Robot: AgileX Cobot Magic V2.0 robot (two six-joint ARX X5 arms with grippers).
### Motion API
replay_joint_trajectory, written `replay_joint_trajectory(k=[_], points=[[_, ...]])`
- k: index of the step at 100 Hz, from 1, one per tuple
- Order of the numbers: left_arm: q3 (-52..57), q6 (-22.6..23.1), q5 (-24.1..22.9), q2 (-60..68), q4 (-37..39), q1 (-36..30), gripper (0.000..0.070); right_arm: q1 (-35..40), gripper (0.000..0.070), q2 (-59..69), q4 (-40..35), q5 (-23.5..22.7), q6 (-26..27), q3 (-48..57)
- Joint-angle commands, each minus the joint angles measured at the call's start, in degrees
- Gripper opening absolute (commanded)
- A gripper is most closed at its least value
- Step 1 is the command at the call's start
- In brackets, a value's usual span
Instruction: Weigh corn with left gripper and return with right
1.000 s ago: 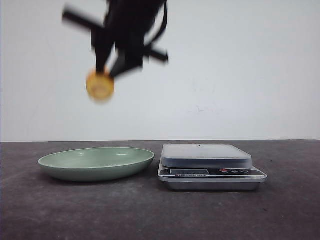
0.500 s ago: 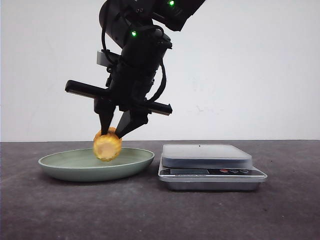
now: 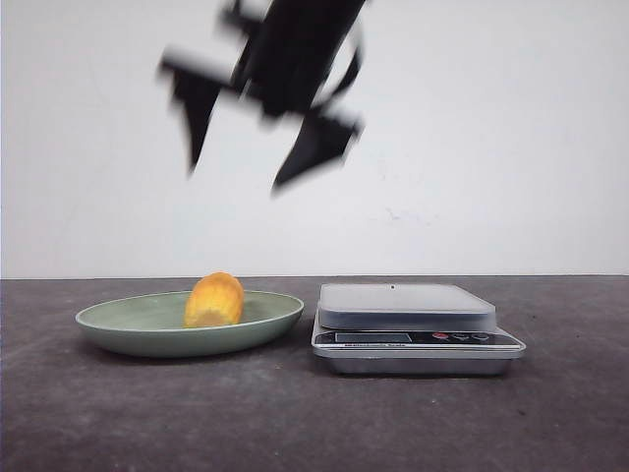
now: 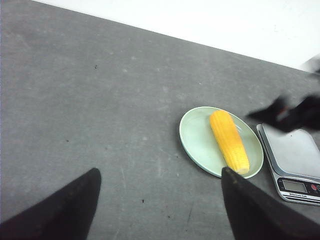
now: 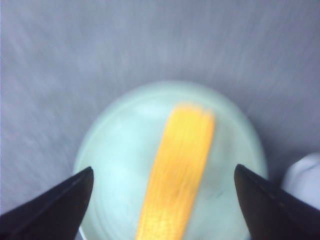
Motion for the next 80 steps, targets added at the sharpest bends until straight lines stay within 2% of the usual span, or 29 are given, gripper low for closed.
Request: replay_joint_trajectory(k=[1,18,36,59,80], points=[[0.59,0.74,0.11,-0.13,0.72,-0.26,0.0464,-0.96,0.0569,-5.18,-1.66,0.50,-4.22,1.27],[0.59,2.62,2.80,-0.13,0.63,-0.28,0.0463,-3.52,0.0569,-19.96,-10.34,3.50,-9.05,1.27],[0.59,5.20,2.86,-0.13,2.38,-0.26,0.0463,-3.98,0.0569,-34.99,-22.51,12.04,-12.72,1.27],[0.59,5.66,3.13,-0.13,4.94,-0.28,0.0463,-3.32,0.0569,-52.09,-39.28,18.47,-11.13,1.20],[0.59,4.96,3.23,-0.13,4.66,-0.26,0.0463,-3.34,0.0569,-64.06,-53.22,19.63,-9.01,0.81]])
